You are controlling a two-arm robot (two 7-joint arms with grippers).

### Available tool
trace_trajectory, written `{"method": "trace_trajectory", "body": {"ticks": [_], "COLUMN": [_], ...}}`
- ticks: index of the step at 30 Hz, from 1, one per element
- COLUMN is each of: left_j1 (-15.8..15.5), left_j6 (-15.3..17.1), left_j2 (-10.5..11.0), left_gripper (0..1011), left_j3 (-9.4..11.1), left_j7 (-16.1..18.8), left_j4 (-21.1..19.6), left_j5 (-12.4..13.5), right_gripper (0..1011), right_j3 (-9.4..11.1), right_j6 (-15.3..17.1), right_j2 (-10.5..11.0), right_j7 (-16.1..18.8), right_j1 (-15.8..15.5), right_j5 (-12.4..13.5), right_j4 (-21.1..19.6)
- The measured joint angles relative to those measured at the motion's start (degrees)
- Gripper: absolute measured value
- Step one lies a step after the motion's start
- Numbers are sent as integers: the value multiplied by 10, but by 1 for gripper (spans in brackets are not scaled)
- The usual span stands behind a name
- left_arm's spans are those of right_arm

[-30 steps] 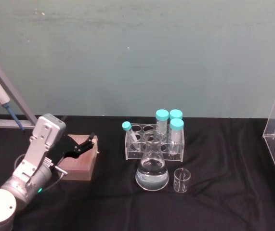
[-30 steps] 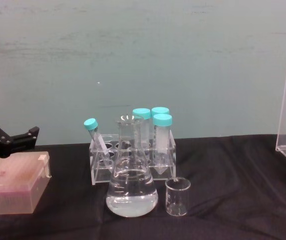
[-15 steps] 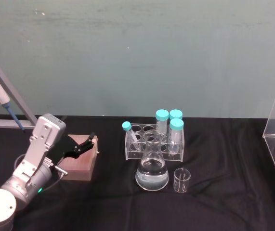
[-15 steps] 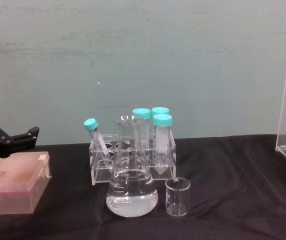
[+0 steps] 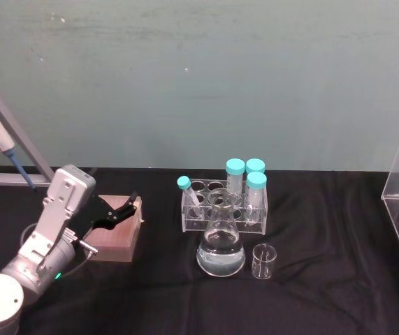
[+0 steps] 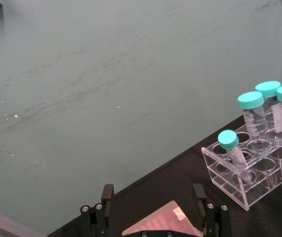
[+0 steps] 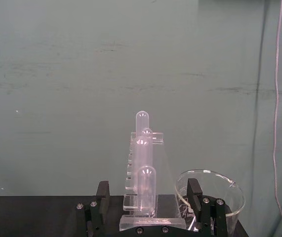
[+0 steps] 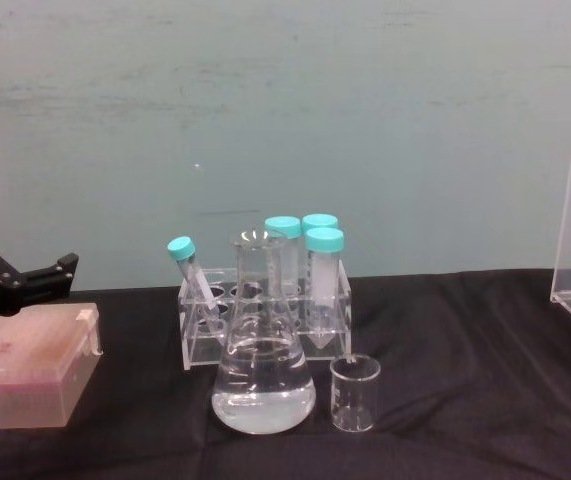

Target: Place the experimental apparatus aside using one hand.

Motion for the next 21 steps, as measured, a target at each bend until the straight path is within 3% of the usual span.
{"method": "trace_trajectory", "body": {"ticks": [21], "left_j1": [0], "left_j6": [0], "left_j2": [0], "left_gripper": [1000], "left_j3": [0], "left_j7": [0], "left_j4": [0], "left_j5": [0], "right_gripper": [1000], "right_j3": [-2], "right_j6": [3], "right_j2": [1], "right_j7": [-4], "right_j1": [-2], "right_j5": [-7], "right_j4": [-3]}}
